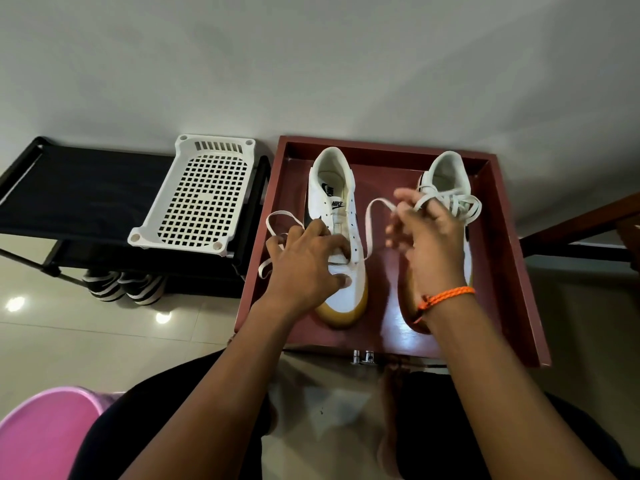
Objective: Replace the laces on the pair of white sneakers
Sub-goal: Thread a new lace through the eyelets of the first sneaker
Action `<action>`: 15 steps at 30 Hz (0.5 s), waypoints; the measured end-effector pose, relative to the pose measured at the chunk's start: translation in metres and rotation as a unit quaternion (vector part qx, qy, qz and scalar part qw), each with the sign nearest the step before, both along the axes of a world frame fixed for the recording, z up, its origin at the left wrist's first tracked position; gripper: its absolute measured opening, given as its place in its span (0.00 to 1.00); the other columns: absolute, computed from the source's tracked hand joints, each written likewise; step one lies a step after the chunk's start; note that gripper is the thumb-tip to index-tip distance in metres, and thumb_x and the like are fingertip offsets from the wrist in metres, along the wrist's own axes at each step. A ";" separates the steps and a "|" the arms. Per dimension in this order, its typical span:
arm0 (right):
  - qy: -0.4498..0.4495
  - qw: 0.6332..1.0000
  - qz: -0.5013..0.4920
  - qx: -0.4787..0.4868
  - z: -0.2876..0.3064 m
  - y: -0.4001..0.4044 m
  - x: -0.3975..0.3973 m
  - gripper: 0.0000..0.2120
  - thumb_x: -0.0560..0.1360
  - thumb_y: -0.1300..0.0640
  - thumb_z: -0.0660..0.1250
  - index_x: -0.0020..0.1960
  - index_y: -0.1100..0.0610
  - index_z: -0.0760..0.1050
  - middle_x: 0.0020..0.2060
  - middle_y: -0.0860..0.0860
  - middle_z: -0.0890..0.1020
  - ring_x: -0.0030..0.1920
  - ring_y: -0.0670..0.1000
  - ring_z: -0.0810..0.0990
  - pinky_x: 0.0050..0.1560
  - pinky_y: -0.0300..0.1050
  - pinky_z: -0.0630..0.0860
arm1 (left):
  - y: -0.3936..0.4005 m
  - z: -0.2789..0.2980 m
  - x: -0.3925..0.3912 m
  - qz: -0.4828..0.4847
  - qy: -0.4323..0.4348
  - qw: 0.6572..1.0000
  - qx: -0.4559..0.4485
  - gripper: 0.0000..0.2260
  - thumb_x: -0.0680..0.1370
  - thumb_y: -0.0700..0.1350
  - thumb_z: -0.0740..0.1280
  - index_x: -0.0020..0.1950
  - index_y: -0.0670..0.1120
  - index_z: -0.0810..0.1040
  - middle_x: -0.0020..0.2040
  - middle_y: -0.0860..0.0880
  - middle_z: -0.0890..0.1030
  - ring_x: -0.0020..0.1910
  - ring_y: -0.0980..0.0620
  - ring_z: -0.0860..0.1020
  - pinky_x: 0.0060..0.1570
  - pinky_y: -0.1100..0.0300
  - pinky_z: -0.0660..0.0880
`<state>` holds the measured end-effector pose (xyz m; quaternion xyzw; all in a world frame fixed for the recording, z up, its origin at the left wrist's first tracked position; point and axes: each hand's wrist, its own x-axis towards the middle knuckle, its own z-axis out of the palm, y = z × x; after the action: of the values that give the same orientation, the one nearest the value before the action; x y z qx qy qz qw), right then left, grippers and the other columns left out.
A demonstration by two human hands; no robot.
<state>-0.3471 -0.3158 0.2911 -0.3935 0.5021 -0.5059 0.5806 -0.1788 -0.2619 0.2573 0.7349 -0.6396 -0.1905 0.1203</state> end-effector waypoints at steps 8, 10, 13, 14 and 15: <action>0.520 0.827 0.204 -0.063 -0.040 0.025 0.013 0.10 0.82 0.49 0.68 0.45 0.51 0.73 0.41 0.52 0.79 0.42 0.57 0.79 0.40 0.49 0.73 | 0.002 -0.007 0.007 0.023 0.022 0.998 -0.045 0.24 0.67 0.66 0.78 0.57 0.61 0.74 0.54 0.61 0.76 0.62 0.50 0.71 0.58 0.48 0.58; 0.526 0.822 0.190 -0.105 -0.044 0.023 0.013 0.05 0.81 0.54 0.67 0.46 0.52 0.74 0.42 0.53 0.79 0.42 0.57 0.78 0.40 0.49 0.74 | 0.002 -0.008 0.006 0.022 0.022 0.999 -0.042 0.25 0.66 0.67 0.79 0.57 0.61 0.74 0.53 0.61 0.75 0.61 0.50 0.71 0.58 0.47 0.59; 0.446 0.868 0.189 -0.111 -0.042 0.014 0.009 0.09 0.80 0.57 0.69 0.42 0.55 0.74 0.35 0.53 0.79 0.39 0.58 0.78 0.41 0.54 0.78 | 0.002 -0.009 0.007 0.024 0.021 0.999 -0.043 0.26 0.66 0.69 0.79 0.56 0.61 0.74 0.53 0.61 0.75 0.60 0.51 0.70 0.58 0.47 0.59; 0.390 0.893 0.198 -0.106 -0.039 0.012 0.008 0.10 0.81 0.58 0.70 0.41 0.57 0.74 0.34 0.54 0.79 0.37 0.57 0.79 0.41 0.54 0.78 | 0.001 -0.009 0.007 0.023 0.018 0.999 -0.040 0.26 0.66 0.69 0.79 0.57 0.61 0.73 0.53 0.61 0.75 0.60 0.50 0.70 0.57 0.47 0.59; 0.323 0.918 0.209 -0.098 -0.033 0.010 0.008 0.10 0.81 0.59 0.70 0.42 0.60 0.74 0.34 0.55 0.80 0.36 0.56 0.79 0.39 0.54 0.78 | 0.001 -0.009 0.007 0.022 0.015 0.999 -0.035 0.27 0.65 0.68 0.79 0.57 0.61 0.73 0.53 0.61 0.74 0.61 0.50 0.70 0.57 0.47 0.59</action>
<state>-0.3396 -0.3060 0.2582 -0.6867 0.5164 -0.2650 0.4377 -0.1716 -0.2610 0.2486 0.7411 -0.6279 -0.1764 0.1593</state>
